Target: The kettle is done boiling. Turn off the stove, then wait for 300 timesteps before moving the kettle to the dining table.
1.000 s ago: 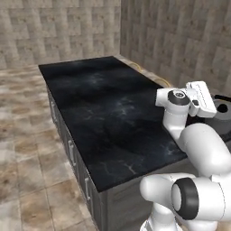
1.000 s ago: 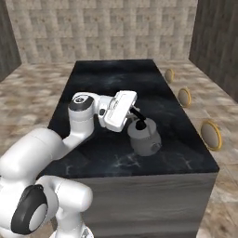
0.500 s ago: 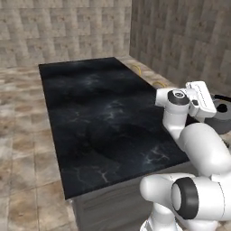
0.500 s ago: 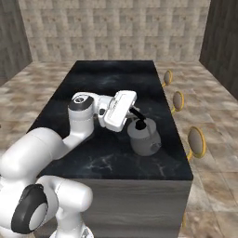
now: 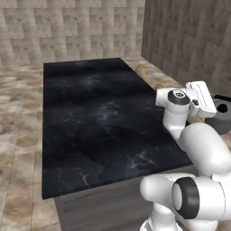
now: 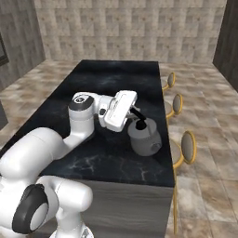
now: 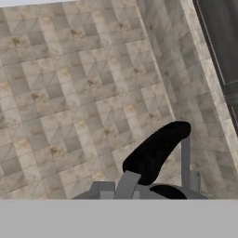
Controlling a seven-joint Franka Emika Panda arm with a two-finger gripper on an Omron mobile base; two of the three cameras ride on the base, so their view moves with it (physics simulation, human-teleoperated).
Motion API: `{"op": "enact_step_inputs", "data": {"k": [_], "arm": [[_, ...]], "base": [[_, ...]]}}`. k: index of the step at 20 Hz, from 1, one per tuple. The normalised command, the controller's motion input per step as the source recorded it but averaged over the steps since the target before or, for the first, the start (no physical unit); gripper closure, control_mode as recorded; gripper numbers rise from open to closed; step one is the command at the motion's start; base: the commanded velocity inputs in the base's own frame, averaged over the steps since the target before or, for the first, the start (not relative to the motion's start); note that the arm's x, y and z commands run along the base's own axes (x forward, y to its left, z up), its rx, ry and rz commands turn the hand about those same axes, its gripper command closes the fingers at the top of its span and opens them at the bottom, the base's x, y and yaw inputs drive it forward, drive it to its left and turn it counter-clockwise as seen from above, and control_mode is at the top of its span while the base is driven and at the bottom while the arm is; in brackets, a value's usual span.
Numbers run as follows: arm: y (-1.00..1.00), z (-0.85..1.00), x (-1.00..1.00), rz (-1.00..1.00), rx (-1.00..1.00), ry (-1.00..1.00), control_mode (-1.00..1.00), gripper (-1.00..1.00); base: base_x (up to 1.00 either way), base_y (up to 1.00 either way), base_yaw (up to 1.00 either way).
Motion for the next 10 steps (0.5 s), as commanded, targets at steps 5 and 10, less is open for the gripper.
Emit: {"op": "enact_step_inputs", "data": {"k": [5, 10], "arm": [[0.0, 0.0, 0.0, 0.0, 0.0, 0.0, 1.0, 1.0], [0.0, 0.0, 0.0, 0.0, 0.0, 0.0, 1.0, 1.0]], "base": [[0.23, -0.01, 0.11], [0.07, 0.0, 0.0]]}}
